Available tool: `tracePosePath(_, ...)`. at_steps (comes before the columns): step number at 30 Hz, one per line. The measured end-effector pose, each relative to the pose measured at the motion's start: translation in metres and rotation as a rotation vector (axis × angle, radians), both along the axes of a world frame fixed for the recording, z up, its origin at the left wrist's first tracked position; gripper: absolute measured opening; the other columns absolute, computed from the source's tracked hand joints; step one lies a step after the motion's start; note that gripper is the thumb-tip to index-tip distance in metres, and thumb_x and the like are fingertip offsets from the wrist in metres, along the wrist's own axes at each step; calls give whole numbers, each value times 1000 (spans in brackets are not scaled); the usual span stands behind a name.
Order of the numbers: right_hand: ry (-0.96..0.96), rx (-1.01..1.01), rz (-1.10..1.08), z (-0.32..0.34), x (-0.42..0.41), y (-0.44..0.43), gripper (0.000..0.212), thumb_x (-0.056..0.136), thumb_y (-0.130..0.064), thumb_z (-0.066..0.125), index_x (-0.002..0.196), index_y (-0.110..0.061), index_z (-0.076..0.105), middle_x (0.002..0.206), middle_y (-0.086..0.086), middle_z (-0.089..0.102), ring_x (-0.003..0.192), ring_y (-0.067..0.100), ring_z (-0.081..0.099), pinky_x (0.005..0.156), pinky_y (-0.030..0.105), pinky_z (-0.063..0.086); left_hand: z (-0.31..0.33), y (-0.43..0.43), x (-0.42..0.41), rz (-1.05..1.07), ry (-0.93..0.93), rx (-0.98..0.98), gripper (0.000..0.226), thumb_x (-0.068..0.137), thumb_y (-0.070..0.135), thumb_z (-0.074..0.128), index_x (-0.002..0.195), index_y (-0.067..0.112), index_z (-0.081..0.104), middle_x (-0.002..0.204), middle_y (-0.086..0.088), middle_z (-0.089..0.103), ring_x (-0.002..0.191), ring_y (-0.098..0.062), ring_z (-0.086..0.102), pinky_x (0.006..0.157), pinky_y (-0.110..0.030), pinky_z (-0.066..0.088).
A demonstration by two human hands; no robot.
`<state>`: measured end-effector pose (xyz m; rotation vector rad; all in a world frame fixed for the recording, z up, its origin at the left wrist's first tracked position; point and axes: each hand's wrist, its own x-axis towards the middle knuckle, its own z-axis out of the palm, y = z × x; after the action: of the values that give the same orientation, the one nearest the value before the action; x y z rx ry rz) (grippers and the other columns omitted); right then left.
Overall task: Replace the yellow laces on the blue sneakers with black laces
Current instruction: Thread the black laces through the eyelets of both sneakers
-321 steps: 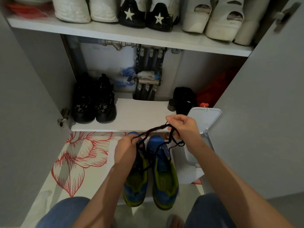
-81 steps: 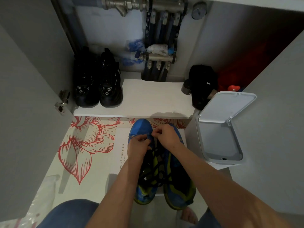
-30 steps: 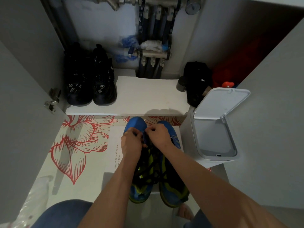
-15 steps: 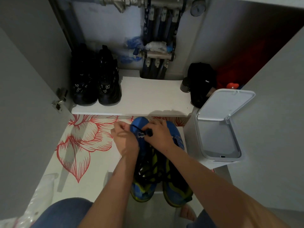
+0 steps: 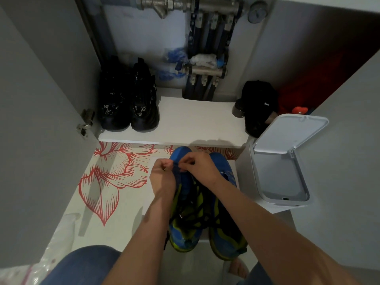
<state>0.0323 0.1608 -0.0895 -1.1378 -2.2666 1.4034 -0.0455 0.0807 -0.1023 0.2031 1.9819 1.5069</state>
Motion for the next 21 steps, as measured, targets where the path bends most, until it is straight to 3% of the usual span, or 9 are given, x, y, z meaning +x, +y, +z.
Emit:
tracePosePath(4, -75, 39, 54, -2, -4, -1, 15, 85, -4, 65, 98, -2, 72, 98, 12, 71, 86, 14, 63, 80, 22, 50, -3, -2, -5, 34, -32, -45, 21, 90, -3, 46, 88, 14, 58, 90, -14, 63, 77, -26, 58, 64, -30, 47)
tracePosePath(7, -78, 66, 25, 2, -3, 1, 15, 85, -2, 64, 97, -1, 72, 97, 12, 71, 83, 13, 61, 77, 19, 47, -4, -4, -4, -146, 162, -226, 15, 88, 9, 57, 103, 7, 59, 88, -8, 62, 77, -22, 60, 60, -25, 47)
tracePosePath(10, -184, 310, 23, 1, -1, 2, 11, 84, -12, 66, 89, -12, 76, 95, 5, 72, 91, 15, 58, 87, 26, 43, -4, -3, 0, -322, 387, -372, 34, 79, 18, 69, 111, 6, 61, 104, -11, 61, 92, -25, 61, 75, -32, 53)
tracePosePath(12, -343, 475, 46, -2, 2, 1, 13, 87, -21, 62, 89, -20, 75, 101, 1, 64, 105, 20, 45, 94, 30, 35, -2, -2, 0, -354, 446, -446, 36, 81, 23, 67, 114, 7, 63, 112, -11, 60, 96, -26, 61, 80, -32, 52)
tracePosePath(17, -479, 585, 139, -6, -1, -4, 19, 89, -26, 56, 89, -19, 74, 111, 3, 53, 114, 24, 34, 95, 29, 28, 1, -3, 2, -318, 421, -421, 27, 89, 18, 58, 112, 8, 68, 110, -13, 65, 92, -26, 63, 77, -30, 50)
tracePosePath(21, -474, 585, 136, -8, -7, -8, 22, 90, -23, 53, 93, -14, 73, 112, 4, 53, 114, 24, 34, 93, 29, 29, 2, -7, 2, -268, 349, -359, 27, 90, 15, 58, 114, 8, 68, 114, -12, 66, 97, -25, 63, 86, -33, 52)
